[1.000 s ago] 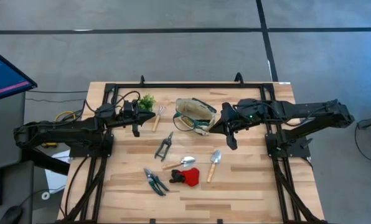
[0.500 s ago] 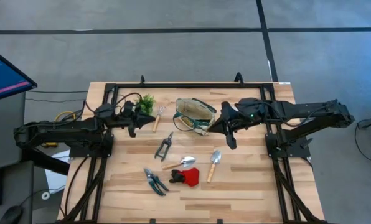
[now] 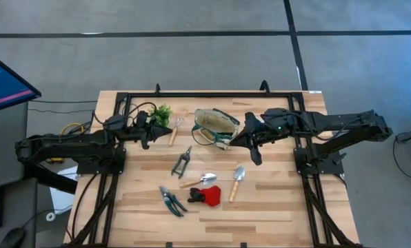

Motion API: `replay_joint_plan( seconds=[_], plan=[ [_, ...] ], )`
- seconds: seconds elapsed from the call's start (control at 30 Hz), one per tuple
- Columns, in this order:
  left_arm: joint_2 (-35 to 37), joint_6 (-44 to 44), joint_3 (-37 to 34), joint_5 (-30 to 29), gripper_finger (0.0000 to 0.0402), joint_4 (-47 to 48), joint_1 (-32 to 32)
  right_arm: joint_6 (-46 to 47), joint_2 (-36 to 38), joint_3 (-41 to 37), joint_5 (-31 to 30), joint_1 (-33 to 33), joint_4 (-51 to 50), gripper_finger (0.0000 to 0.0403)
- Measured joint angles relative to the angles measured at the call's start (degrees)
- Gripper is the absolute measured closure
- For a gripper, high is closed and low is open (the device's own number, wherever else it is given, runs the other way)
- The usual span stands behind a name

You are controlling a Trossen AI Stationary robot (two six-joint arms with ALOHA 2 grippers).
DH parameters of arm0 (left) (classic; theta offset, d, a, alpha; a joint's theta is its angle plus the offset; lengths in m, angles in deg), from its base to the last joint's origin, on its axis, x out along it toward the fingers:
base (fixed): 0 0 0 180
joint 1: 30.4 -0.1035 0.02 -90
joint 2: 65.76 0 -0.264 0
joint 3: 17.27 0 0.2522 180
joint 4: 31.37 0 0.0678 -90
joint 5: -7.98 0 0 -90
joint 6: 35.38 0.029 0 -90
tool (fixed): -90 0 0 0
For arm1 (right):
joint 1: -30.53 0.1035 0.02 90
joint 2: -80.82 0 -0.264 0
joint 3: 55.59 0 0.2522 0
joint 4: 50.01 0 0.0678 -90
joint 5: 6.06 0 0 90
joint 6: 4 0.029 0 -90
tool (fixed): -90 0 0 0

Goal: Pick & Place Garden tools in Gardening bag
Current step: Put the bottom shear scissor into the gardening bag

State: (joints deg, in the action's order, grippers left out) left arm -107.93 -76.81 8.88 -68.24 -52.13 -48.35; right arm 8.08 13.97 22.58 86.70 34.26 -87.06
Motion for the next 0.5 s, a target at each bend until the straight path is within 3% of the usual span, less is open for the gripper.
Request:
replay_joint_plan(
  seconds=[0.2,0.5],
  plan=[
    [0.0,2.9,0.0,0.0,0.0399,0.0,0.0,0.0,0.0,0.0,0.0,0.0,0.0,0.0398],
    [0.0,0.4,0.0,-1.0,0.0399,-0.1,0.0,-0.8,0.1,0.0,0.0,0.0,0.7,0.04]
  ],
)
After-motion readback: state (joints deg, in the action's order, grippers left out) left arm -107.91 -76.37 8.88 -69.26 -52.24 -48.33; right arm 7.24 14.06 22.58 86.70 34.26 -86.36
